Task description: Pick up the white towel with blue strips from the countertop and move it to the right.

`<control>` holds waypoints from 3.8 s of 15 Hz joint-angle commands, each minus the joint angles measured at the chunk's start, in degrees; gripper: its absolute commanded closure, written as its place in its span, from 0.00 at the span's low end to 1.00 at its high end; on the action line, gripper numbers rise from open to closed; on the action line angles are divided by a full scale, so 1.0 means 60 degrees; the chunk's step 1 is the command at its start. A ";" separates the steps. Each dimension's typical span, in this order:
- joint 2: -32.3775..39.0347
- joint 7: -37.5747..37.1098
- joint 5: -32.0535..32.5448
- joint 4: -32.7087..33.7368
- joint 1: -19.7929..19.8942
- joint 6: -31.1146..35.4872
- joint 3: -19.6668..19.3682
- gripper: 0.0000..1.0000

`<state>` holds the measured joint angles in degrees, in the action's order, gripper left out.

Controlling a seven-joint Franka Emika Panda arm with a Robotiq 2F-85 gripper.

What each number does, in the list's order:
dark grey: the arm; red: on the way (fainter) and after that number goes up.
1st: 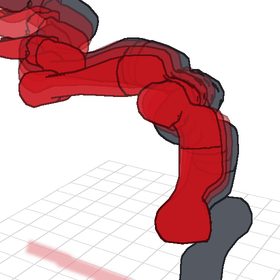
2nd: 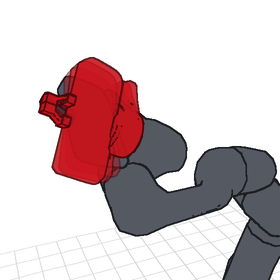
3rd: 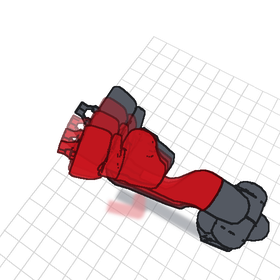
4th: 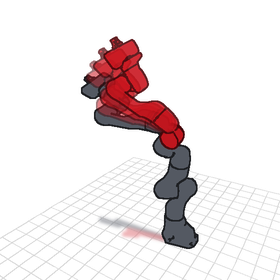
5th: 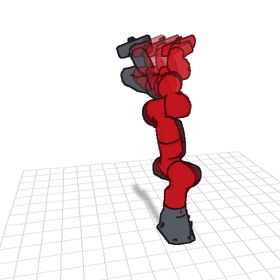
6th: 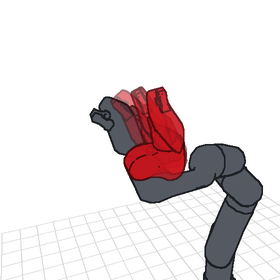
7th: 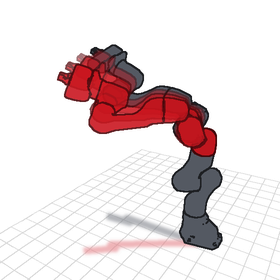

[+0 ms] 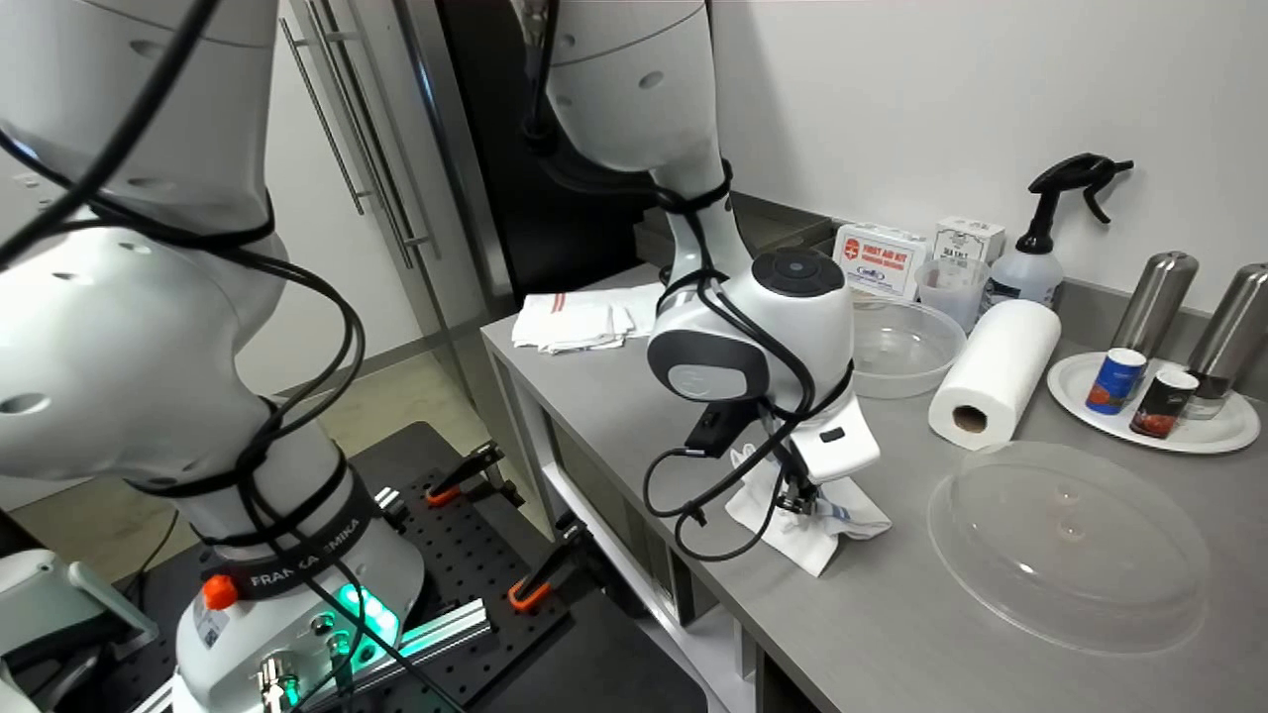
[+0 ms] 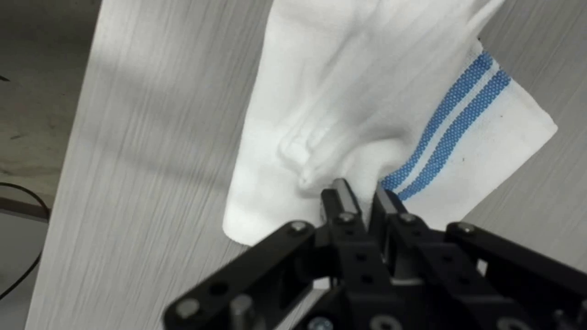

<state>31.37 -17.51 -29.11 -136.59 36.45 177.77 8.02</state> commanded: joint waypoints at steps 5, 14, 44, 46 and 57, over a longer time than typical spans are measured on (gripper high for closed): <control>-0.0126 -0.1200 -0.0183 -0.0185 -0.0942 0.0292 -0.0693 0.97; -0.0102 -0.2184 -0.0691 -0.0156 -0.2597 0.0063 -0.2121 0.97; 0.0023 -0.3606 -0.0529 -0.0119 -0.4017 -0.0066 -0.3322 0.89; 0.0060 -0.3673 -0.0507 -0.0020 -0.4074 -0.0181 -0.3425 0.97; 0.0821 -0.4619 -0.0245 0.1746 -0.3811 -0.2225 -0.4565 0.97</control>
<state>33.42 -42.04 -31.91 -129.81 13.34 167.44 -18.05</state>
